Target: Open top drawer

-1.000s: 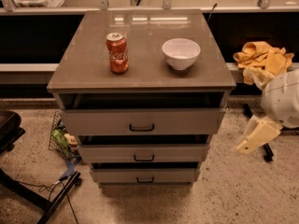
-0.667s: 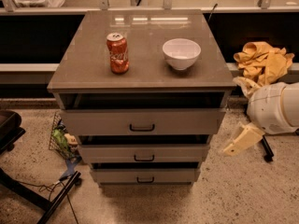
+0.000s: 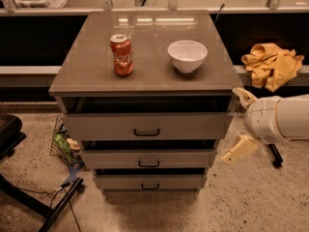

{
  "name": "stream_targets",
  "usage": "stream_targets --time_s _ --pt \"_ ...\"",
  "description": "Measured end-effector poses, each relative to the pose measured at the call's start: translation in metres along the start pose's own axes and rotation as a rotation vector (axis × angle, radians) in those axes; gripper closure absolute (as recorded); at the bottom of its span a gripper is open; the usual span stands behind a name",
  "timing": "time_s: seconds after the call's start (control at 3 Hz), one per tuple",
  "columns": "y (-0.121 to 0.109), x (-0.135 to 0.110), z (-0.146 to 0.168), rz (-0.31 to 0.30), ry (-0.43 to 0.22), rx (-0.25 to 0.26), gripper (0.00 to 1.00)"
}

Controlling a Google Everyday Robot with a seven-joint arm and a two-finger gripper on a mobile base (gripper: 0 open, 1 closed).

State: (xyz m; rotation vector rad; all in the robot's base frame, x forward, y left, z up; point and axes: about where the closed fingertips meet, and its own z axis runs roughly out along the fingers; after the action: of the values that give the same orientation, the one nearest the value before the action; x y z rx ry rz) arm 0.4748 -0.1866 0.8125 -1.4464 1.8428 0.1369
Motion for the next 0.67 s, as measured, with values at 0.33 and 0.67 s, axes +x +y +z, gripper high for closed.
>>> stream_targets --time_s 0.33,0.67 --pt "0.008 0.000 0.017 0.000 -0.006 -0.021 0.00" --pt "0.026 0.003 0.062 -0.009 -0.034 -0.064 0.00"
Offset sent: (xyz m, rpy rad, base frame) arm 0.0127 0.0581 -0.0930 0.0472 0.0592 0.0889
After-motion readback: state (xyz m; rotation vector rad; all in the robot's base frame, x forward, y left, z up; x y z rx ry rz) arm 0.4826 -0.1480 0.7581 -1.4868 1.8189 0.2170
